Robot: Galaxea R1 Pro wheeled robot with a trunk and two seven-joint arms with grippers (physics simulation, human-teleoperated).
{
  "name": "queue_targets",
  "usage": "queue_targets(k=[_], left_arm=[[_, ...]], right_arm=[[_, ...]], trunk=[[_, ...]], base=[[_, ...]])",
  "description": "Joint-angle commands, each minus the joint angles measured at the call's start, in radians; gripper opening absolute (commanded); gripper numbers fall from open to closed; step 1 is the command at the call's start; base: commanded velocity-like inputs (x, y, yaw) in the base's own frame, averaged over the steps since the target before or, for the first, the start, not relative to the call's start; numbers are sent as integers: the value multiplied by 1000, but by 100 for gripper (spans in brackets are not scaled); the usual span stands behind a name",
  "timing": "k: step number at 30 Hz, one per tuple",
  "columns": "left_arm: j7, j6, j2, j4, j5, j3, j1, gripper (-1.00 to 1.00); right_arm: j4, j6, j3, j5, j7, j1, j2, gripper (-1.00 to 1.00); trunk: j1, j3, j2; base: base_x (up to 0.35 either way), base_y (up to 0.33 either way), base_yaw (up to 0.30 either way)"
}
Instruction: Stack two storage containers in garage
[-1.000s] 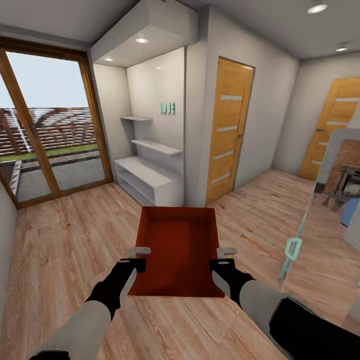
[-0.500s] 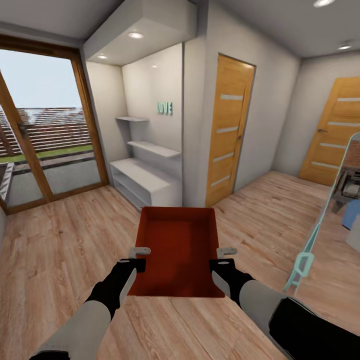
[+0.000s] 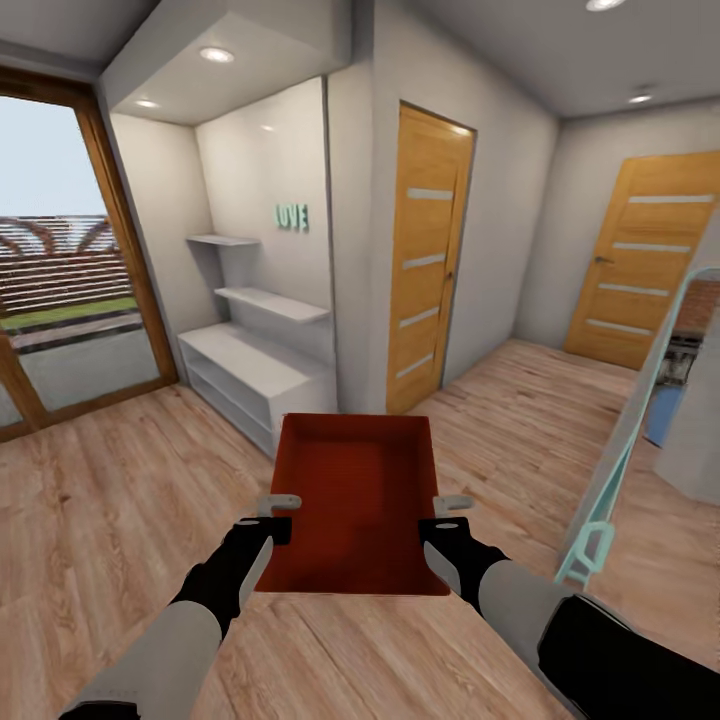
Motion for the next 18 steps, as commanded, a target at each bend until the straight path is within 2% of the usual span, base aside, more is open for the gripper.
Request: queue_targets(k=[1,15,18], left_arm=[[1,7,-17,1,-2,4,0,-100],[1,7,-16,1,-2,4,0,-100],[1,7,-16,1,-2,4,0,-100]], right_arm=[[-29,-54,49,24,-2,-1,1,-100],[-29,-54,49,24,-2,-1,1,-100],[-29,-54,49,24,-2,-1,1,-100]], trunk=[[1,-2,-2],[1,-2,-2],[1,-2,-2]], base=[[322,0,-194],[322,0,-193],[322,0,-89]])
